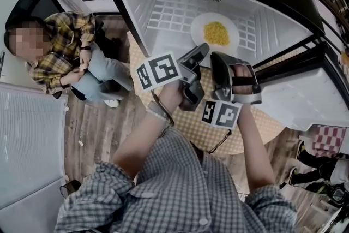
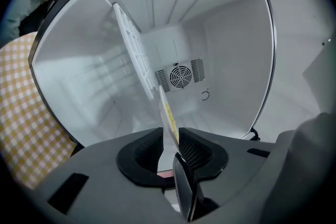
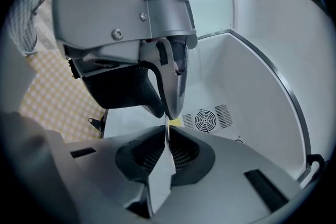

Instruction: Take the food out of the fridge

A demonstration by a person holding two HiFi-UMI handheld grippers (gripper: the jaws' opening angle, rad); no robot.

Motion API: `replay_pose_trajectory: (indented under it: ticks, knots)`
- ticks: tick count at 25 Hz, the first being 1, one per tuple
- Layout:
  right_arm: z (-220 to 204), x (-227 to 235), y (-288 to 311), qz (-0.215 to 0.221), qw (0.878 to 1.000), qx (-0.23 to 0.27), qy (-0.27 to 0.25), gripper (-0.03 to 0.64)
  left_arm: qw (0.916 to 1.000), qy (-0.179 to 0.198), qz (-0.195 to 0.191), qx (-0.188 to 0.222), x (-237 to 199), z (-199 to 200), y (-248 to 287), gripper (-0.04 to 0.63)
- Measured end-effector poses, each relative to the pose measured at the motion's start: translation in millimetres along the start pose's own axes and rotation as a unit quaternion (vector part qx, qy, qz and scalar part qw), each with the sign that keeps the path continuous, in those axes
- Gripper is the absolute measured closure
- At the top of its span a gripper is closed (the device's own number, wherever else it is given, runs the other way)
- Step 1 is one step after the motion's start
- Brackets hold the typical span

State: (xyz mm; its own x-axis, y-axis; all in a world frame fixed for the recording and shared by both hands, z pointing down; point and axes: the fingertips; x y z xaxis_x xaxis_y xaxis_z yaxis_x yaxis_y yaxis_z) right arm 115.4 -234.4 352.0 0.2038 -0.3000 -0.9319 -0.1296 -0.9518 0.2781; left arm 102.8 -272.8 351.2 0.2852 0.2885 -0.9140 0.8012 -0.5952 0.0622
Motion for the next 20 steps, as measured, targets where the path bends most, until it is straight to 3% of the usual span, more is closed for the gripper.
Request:
replay_pose_trajectory:
  ticks: [4,7,9,11,12,13,15,18,20]
  knots:
    - [-1,0,-2,0.002,1.0,0.009,0.011,0.589,0.9999,-0.009,0.0,0.006,0,1,2,0.509]
    - [0,4,-8,0.005,0.998,0.02,0.055,0.589,0.9998,-0.015,-0.001,0.01,1,4,4,0.538]
    - [-1,8,-14,0.01,0.992,0.03,0.126,0.591,0.9997,-0.02,-0.003,0.012,0,5,5,0.54]
    - [-5,12,-19,0.021,0.966,0.043,0.254,0.591,0.9996,-0.023,-0.007,0.013,0,6,6,0.541]
    - [-10,13,-21,0.03,0.94,0.051,0.337,0.59,0.9996,-0.024,-0.009,0.013,0,6,6,0.541]
    - [-16,14,-22,0.04,0.903,0.057,0.424,0.59,0.9996,-0.024,-0.01,0.013,0,7,7,0.541]
    - [-30,15,-22,0.058,0.814,0.066,0.574,0.589,0.9996,-0.024,-0.013,0.011,0,7,7,0.543]
    - [-44,17,-21,0.069,0.69,0.087,0.715,0.587,0.9996,-0.024,-0.016,0.009,0,7,8,0.543]
    - [-50,21,-19,0.073,0.614,0.105,0.779,0.544,0.9996,-0.023,-0.016,0.008,-1,6,8,0.545]
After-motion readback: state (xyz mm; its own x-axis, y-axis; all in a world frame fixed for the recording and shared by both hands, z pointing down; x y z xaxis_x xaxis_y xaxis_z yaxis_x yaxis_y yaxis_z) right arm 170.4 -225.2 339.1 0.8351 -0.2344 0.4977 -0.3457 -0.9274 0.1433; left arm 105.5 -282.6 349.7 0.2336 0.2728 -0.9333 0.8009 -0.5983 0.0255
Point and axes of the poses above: the fingertips, and each gripper's own axes: y forward along the fingers, x to its right, z out of its top, and after that the axes turned 2 degrees about y, right-handed
